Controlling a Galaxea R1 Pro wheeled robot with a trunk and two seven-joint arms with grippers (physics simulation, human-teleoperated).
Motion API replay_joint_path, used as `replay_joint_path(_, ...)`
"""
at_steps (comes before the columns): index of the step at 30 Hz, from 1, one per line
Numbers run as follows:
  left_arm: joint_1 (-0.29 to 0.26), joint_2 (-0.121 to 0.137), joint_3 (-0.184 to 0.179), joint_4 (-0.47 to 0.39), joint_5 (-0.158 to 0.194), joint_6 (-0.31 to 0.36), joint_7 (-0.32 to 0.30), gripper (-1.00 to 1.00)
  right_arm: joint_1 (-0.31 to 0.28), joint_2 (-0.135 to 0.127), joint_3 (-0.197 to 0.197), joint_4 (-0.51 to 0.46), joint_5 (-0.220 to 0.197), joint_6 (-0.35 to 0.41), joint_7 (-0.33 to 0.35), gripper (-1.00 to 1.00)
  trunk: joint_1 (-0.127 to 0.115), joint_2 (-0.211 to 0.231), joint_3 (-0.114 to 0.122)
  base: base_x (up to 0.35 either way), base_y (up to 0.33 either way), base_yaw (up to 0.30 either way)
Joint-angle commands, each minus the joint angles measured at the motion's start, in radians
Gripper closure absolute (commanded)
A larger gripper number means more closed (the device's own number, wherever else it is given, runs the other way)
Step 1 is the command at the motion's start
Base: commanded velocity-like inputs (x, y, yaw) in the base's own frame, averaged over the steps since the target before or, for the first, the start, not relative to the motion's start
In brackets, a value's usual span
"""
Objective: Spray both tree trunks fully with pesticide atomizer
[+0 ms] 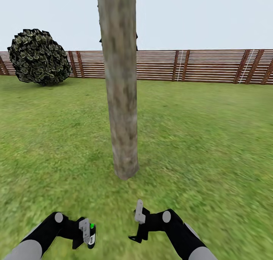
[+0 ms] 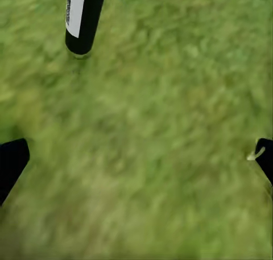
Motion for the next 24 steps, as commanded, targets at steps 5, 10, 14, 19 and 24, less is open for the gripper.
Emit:
replay_joint_path(5, -0.001, 0.029, 0.025, 0.005, -0.003, -0.002, 0.07, 1.0, 0.0, -0.03, -0.004, 0.016, 0.008, -0.011, -0.016, -1.0, 0.0, 0.0, -0.001, 0.0, 0.0, 0.0)
replay_joint_path(10, 0.0, 0.022, 0.122, 0.027, 0.004, 0.006, 0.312, 1.0, 0.002, -0.091, -0.135, 0.132, 0.004, -0.023, -0.23, -1.0, 0.0, 0.0, -0.001, 0.0, 0.0, 0.0)
replay_joint_path(14, 0.001, 0.005, 0.328, 0.116, 0.021, 0.009, 0.454, 1.0, 0.003, -0.125, -0.365, 0.33, 0.005, -0.148, -0.436, -1.0, 0.0, 0.0, -0.001, 0.0, 0.0, 0.0)
replay_joint_path(19, 0.001, -0.009, 0.424, 0.184, 0.056, 0.084, 0.558, 1.0, 0.005, -0.149, -0.534, 0.46, 0.004, -0.241, -0.695, -1.0, 0.0, 0.0, -0.001, 0.0, 0.0, 0.0)
replay_joint_path(24, 0.0, -0.025, 0.434, 0.18, 0.179, 0.246, 0.574, 1.0, 0.011, -0.151, -0.599, 0.484, 0.003, -0.35, -0.923, -1.0, 0.0, 0.0, -0.001, 0.0, 0.0, 0.0)
